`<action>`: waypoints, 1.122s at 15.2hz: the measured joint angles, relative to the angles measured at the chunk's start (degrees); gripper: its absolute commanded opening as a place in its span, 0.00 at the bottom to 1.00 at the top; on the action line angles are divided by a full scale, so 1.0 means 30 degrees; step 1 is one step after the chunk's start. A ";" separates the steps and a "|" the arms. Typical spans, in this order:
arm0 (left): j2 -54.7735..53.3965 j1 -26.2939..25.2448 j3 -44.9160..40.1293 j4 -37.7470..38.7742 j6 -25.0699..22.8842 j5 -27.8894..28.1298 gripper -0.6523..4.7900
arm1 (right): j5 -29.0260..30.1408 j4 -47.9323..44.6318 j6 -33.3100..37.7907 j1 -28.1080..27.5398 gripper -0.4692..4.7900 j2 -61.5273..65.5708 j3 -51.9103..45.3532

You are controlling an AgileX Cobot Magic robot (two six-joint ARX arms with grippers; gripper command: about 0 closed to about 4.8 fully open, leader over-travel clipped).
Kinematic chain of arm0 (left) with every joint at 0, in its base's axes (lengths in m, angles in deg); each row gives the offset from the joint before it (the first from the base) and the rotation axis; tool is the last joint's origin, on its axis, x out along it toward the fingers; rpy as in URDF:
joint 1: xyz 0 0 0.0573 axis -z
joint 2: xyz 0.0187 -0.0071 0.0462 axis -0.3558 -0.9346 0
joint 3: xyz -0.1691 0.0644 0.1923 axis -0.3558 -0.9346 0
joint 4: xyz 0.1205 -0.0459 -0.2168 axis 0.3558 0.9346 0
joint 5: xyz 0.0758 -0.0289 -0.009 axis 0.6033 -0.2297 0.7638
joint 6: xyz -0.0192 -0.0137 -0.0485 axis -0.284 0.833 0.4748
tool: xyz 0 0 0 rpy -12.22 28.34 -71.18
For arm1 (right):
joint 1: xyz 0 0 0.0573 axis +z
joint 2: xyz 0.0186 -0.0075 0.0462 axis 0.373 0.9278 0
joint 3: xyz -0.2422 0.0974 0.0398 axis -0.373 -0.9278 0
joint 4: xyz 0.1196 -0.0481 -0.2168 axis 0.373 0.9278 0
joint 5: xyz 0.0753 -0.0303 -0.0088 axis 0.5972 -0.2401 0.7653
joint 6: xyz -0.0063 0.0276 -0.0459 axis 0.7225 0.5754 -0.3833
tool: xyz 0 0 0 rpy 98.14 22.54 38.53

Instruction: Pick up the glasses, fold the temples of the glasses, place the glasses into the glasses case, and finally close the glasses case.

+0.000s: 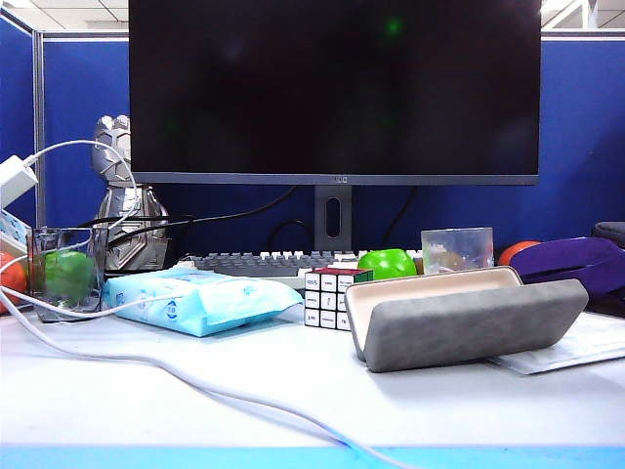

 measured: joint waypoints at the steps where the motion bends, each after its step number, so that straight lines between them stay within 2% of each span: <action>1: 0.0000 0.0007 0.0000 -0.0503 0.1005 -0.0131 0.11 | 0.0124 -0.1683 0.1122 0.0124 0.09 0.0000 0.0000; 3: -0.0029 0.0000 0.0000 -0.1297 0.2404 -0.0729 0.11 | 0.0102 -0.3235 0.2091 0.0554 0.09 -0.0007 0.0000; 5: -0.0168 0.0007 0.0000 -0.2732 0.4197 -0.2200 0.11 | 0.0087 -0.3315 0.2368 0.1464 0.09 -0.0007 0.0000; 7: -0.0168 0.0007 0.0000 -0.3665 0.5348 -0.2805 0.11 | 0.0029 -0.3432 0.2412 0.2259 0.09 -0.0007 0.0000; 8: -0.0168 0.0000 0.0000 -0.4087 0.5697 -0.2958 0.15 | 0.0022 -0.3541 0.2412 0.2594 0.09 -0.0007 0.0000; 9: -0.0168 0.0007 0.0000 -0.4393 0.5923 -0.3024 0.27 | 0.0000 -0.3628 0.2412 0.2674 0.09 -0.0007 0.0000; 10: -0.0168 0.0007 0.0000 -0.4787 0.6397 -0.3089 0.34 | -0.0138 -0.3803 0.2412 0.2681 0.09 -0.0007 0.0000; 12: -0.0160 0.0000 0.0000 -0.5333 0.7257 -0.3577 0.35 | -0.1071 -0.4357 0.2419 0.2688 0.09 -0.0007 0.0000; 13: -0.0168 0.0007 0.0000 -0.5355 0.7570 -0.3971 0.39 | -0.1297 -0.4648 0.2419 0.2732 0.09 -0.0007 0.0000; 15: -0.0168 0.0007 0.0000 -0.5399 0.8517 -0.4692 0.54 | -0.1552 -0.5610 0.2419 0.3177 0.09 -0.0007 0.0000; 17: -0.0175 0.0007 0.0000 -0.5406 0.8903 -0.4823 0.58 | -0.1486 -0.5683 0.2419 0.3483 0.09 -0.0007 0.0000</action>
